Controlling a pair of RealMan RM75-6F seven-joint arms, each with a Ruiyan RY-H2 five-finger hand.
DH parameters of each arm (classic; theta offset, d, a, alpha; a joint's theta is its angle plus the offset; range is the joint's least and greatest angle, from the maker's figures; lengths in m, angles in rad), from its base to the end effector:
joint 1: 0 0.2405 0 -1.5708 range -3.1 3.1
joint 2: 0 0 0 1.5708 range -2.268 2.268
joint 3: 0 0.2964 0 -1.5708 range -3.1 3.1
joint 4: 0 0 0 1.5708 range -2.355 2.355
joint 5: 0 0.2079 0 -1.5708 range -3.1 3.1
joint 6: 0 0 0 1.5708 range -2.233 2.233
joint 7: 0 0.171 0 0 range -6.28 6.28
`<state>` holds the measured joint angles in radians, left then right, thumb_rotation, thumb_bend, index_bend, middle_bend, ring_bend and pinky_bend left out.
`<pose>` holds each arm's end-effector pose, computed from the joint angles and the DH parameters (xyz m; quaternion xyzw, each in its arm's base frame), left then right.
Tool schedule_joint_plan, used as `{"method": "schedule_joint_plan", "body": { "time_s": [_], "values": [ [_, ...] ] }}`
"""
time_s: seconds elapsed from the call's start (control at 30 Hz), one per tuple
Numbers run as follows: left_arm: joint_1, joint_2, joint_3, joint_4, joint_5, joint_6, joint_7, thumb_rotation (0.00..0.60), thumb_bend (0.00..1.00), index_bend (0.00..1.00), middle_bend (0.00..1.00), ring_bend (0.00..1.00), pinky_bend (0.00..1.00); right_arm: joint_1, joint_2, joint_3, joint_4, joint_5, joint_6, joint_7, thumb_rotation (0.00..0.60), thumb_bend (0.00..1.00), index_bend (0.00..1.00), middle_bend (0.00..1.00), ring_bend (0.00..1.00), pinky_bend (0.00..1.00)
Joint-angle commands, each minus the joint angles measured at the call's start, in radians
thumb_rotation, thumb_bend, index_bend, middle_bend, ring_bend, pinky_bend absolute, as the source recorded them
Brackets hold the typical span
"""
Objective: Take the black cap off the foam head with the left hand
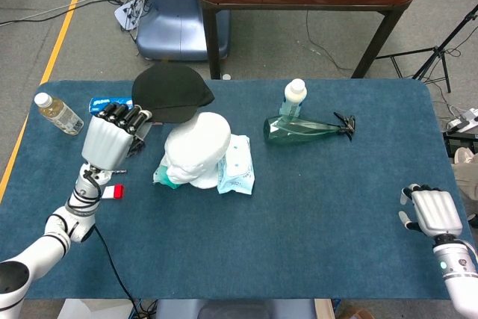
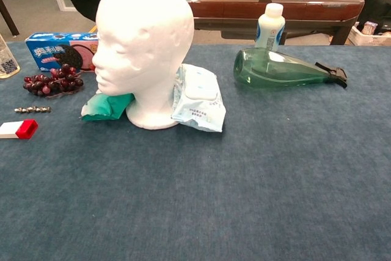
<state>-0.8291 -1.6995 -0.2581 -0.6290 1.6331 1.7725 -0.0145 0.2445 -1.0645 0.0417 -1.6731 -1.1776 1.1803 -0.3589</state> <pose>-0.1429 0.4371 0.1215 -0.5697 0.0780 -0.6197 0.5342 -0.3686 -0.2543 0.1626 0.6569 -0.3977 0.1922 0.6111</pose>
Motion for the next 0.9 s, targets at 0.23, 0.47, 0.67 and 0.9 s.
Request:
{"method": "schedule_joint_plan", "body": {
  "time_s": [0.23,0.47,0.67,0.9],
  "values": [
    [0.085,0.057,0.01,0.062,-0.038,0.046,-0.035,0.6,0.59,0.62,0.7,0.69,0.76,-0.001,0.0,0.001,0.001,0.001,0.003,0.002,0.6,0.33,0.49,0.39,0.34,0.4],
    [0.196,0.12,0.064,0.058,-0.013,0.159,-0.017,0.6,0.59,0.62,0.72,0.7,0.78,0.0,-0.007,-0.001,0.002,0.005,0.003,-0.013,0.6,0.33,0.49,0.39,0.34,0.4],
    [0.277,0.107,0.118,0.095,0.021,0.239,0.014,0.6,0.59,0.63,0.72,0.7,0.78,0.005,-0.018,-0.003,0.006,0.014,-0.004,-0.032,0.6,0.33,0.49,0.39,0.34,0.4],
    [0.33,0.028,0.17,0.216,0.03,0.208,-0.023,0.6,0.59,0.63,0.72,0.71,0.78,0.007,-0.021,-0.002,0.008,0.02,-0.005,-0.038,0.6,0.33,0.49,0.39,0.34,0.4]
  ]
}}
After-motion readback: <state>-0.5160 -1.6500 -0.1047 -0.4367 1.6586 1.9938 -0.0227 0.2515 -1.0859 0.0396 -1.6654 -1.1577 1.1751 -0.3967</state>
